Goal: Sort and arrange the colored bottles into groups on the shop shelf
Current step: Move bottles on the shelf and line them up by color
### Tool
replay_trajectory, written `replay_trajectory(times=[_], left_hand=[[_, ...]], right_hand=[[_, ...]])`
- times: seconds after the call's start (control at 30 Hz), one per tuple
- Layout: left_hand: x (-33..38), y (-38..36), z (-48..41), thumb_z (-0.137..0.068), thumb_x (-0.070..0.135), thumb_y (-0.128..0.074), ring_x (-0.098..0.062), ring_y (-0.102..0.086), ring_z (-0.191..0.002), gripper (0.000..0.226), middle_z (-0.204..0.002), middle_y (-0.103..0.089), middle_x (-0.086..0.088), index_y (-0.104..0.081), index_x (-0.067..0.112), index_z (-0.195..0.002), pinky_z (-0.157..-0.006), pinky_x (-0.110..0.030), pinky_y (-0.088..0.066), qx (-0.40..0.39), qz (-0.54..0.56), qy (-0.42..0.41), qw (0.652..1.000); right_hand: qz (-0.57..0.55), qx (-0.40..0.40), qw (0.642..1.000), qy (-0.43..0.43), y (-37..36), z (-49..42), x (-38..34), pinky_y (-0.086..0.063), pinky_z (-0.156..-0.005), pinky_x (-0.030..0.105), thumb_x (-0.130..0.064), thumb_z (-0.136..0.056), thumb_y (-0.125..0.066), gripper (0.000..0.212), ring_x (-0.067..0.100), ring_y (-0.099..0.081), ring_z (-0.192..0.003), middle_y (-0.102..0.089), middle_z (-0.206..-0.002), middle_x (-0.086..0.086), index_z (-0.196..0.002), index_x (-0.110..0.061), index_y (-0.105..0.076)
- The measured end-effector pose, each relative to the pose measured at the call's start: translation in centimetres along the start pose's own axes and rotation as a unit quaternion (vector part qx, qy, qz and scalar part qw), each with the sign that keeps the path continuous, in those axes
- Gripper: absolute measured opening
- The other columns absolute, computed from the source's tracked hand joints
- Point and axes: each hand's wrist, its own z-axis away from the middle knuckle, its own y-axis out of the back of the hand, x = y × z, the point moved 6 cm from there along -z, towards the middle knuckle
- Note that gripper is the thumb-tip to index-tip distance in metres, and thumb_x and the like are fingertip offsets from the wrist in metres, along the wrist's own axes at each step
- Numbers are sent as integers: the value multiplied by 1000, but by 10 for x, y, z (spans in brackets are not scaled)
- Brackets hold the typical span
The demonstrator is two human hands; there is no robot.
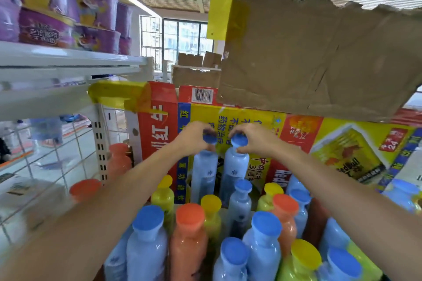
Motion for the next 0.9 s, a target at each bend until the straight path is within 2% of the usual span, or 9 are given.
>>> replay_trajectory(times=[0.23, 0.43, 0.67, 0.77, 0.9], left_hand=[[-29, -38, -1, -75, 18, -75, -20, -49, -122, 56, -132, -54, -6, -54, 9, -126, -100, -28, -37, -69, -33, 37, 996], [-42, -42, -9, -76, 17, -74, -20, -48, -122, 54, -133, -53, -5, -53, 11, -126, -101, -29, -37, -65, -32, 53, 996], [-43, -42, -12, -75, 25, -75, -23, -46, -121, 58, -130, -51, -7, -50, 11, -124, -98, -33, -39, -61, -109, 55, 991], [-39, -38, -10, -74, 27, -75, -23, -47, -118, 56, -128, -51, -6, -54, 11, -123, -95, -32, -38, -48, -133, 45, 989], [-33, -34, -5, -77, 31, -72, -25, -49, -114, 51, -123, -50, -7, -57, 11, -122, -92, -36, -42, -60, -177, 27, 982]], right_hand=[[-9, -41, 999, -22, -44, -4, 3, -45, -92, 33, -20, -77, -72, 43, 20, -53, -115, -59, -124, 1, -118, -18, -58], [-45, -28, 998, -38, -62, -15, 8, -45, -96, 34, -20, -79, -71, 41, 20, -53, -115, -59, -125, 1, -118, -20, -59], [-40, 6, 998, -40, -71, -16, 11, -44, -87, 34, -25, -79, -69, 43, 24, -54, -108, -56, -120, 6, -118, -16, -52], [-9, 13, 999, -45, -71, -14, 7, -42, -81, 32, -29, -80, -68, 42, 27, -54, -101, -46, -115, 8, -118, -16, -53], [62, -1, 997, -49, -63, -12, 5, -45, -79, 36, -37, -83, -65, 44, 29, -56, -101, -47, -116, 7, -121, -19, -53]])
